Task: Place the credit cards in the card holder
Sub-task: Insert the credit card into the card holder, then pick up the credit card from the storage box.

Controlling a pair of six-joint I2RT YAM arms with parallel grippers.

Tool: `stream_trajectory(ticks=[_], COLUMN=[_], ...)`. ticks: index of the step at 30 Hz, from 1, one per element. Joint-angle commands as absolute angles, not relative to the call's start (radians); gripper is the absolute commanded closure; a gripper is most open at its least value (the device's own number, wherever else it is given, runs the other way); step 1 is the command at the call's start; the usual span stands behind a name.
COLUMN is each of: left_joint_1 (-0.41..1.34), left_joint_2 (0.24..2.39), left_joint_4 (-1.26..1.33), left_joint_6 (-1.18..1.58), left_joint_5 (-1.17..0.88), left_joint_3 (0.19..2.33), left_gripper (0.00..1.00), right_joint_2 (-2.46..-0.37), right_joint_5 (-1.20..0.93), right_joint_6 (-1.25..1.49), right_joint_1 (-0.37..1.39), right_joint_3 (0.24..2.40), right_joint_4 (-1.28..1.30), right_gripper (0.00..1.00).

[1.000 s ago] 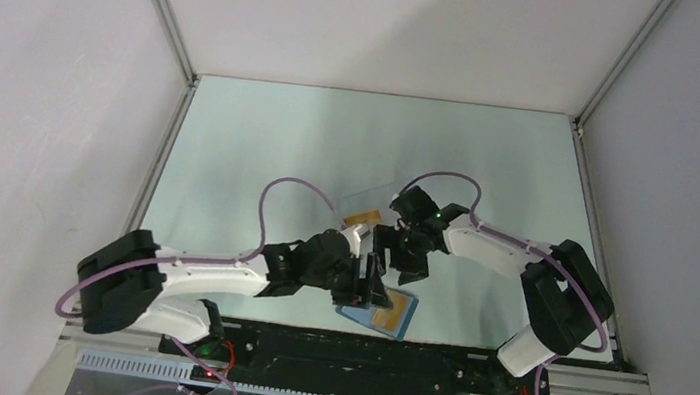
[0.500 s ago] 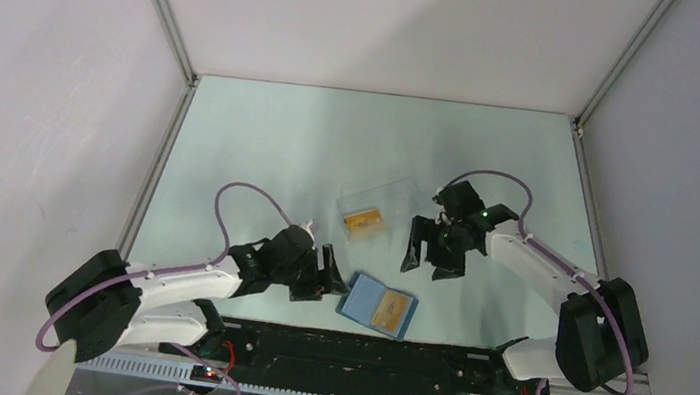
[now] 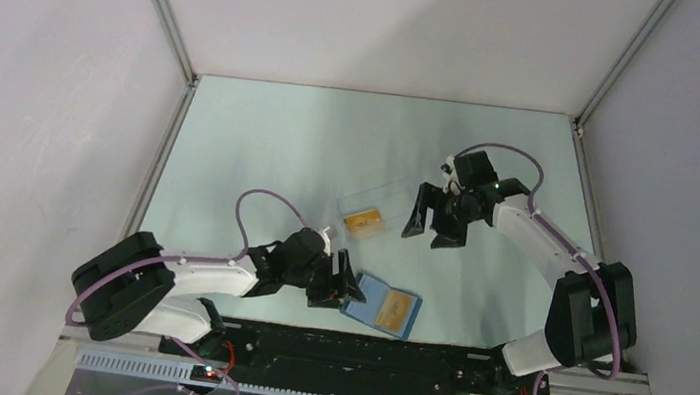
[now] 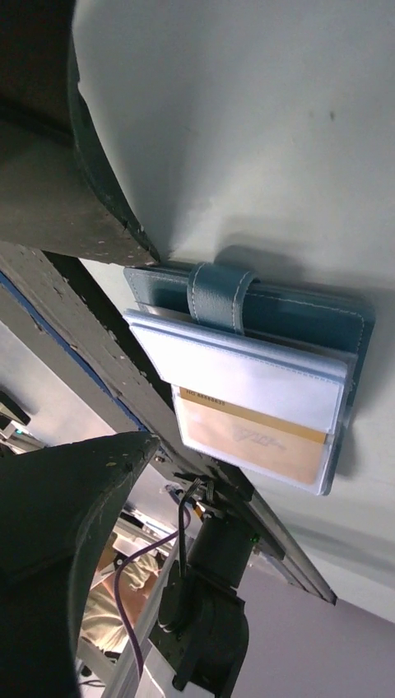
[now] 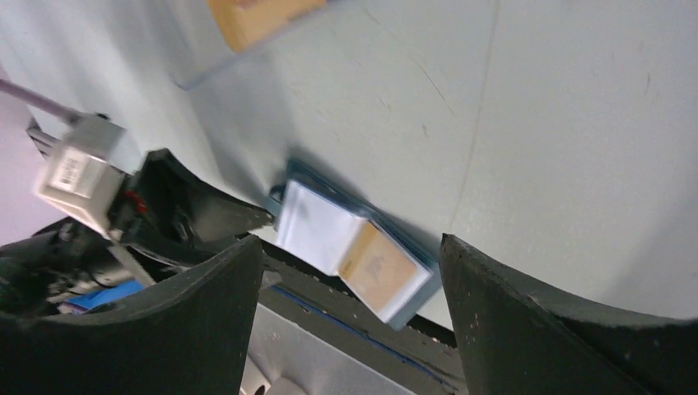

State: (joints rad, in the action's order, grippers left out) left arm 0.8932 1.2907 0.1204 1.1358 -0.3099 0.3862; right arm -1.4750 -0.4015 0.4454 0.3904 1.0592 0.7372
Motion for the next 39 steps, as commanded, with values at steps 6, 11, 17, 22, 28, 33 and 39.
stream_trajectory(ticks=[6, 11, 17, 22, 28, 33, 39], left_joint_1=[0.758, 0.599, 0.450, 0.427, 0.433, 0.448, 0.477], left_joint_2=[1.248, 1.232, 1.346, 1.525, 1.669, 1.705, 1.740], left_joint_4=[0.149, 0.025, -0.033, -0.133, -0.154, -0.157, -0.158], left_joint_6=[1.098, 1.000, 0.911, 0.812, 0.768, 0.736, 0.722], left_joint_5=[-0.285, -0.276, -0.286, -0.271, -0.275, -0.285, -0.294], left_joint_3=[0.437, 0.531, 0.665, 0.866, 0.941, 0.950, 0.953], left_gripper=[0.22, 0.21, 0.22, 0.32, 0.58, 0.68, 0.87], right_joint_2=[-1.646, -1.838, -2.043, -2.074, -2.044, -2.032, -2.046], right_joint_5=[-0.428, -0.419, -0.378, -0.394, -0.429, -0.461, -0.468], right_joint_6=[0.362, 0.331, 0.283, 0.279, 0.284, 0.297, 0.312], right_joint_1=[0.390, 0.393, 0.393, 0.394, 0.413, 0.436, 0.460], right_joint_3=[1.396, 1.581, 1.778, 1.751, 1.659, 1.607, 1.607], right_joint_4=[0.766, 0.808, 0.895, 0.894, 0.871, 0.846, 0.838], right_gripper=[0.23, 0.30, 0.39, 0.44, 0.44, 0.43, 0.44])
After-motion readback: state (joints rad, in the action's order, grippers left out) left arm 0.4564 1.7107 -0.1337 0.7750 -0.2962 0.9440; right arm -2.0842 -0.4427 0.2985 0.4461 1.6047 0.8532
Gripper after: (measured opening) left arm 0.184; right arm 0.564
